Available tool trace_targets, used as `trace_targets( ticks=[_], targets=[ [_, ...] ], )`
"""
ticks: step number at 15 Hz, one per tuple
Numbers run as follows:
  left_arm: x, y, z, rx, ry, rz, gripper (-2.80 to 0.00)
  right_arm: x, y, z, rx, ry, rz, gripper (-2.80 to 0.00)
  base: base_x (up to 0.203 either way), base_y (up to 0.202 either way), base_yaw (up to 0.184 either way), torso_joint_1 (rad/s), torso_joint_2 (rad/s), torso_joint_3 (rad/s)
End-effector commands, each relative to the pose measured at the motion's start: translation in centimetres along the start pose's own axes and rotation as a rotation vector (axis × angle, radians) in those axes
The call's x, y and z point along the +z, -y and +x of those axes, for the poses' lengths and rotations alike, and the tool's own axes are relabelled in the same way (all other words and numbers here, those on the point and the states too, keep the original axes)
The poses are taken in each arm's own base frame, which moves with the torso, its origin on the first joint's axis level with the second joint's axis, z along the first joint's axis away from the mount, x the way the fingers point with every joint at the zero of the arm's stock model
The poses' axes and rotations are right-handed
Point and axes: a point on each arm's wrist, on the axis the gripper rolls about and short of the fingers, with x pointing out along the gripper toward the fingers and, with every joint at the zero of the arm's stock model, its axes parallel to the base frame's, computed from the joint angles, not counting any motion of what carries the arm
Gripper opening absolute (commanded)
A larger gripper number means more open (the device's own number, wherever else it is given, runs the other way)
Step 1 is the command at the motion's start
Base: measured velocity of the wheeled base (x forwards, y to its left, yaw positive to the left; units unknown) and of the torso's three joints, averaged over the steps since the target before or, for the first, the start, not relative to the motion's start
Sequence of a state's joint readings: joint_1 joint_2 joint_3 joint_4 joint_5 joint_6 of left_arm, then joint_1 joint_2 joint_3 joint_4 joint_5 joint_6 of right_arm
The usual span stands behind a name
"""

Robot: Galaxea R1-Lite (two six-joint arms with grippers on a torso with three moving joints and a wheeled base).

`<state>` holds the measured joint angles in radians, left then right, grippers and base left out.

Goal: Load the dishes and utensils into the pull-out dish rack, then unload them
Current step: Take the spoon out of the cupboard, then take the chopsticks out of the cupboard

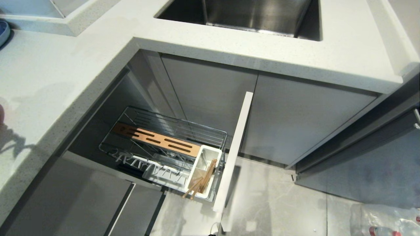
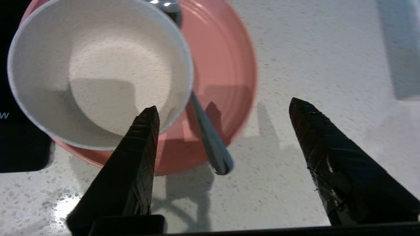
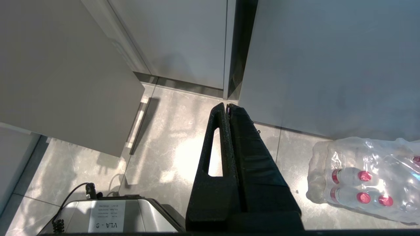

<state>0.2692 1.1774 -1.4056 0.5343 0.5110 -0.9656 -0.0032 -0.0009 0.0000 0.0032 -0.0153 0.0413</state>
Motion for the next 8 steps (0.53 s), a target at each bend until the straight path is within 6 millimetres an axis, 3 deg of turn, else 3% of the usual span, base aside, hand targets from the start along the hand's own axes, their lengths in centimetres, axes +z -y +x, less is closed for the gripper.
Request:
trace_targets(
  ticks=[1, 3, 4, 8],
  targets=[
    [0.7, 0.1, -1.4, -0.051, 0.009, -0.001, 0.0, 0.0, 0.0, 0.0, 0.0, -0.002, 0.0, -2.8, 0.0, 0.0, 0.0, 0.0, 0.0, 0.0],
    [1.1, 0.3, -3.3, -0.145, -0.015, 0.082, 0.0, 0.0, 0.0, 0.0, 0.0, -0.002, 0.0, -2.8, 0.0, 0.0, 0.0, 0.0, 0.0, 0.0],
    [1.3, 0.2, -4.0, -0.18, -0.018, 0.125, -2.8, 0.0, 0.0, 0.0, 0.0, -0.002, 0.0, -2.8, 0.0, 0.0, 0.0, 0.0, 0.0, 0.0],
    [1.8, 0.1, -6.2, -0.325, -0.051, 0.258, -2.8, 0.0, 0.0, 0.0, 0.0, -0.002, 0.0, -2.8, 0.0, 0.0, 0.0, 0.0, 0.0, 0.0]
  ],
)
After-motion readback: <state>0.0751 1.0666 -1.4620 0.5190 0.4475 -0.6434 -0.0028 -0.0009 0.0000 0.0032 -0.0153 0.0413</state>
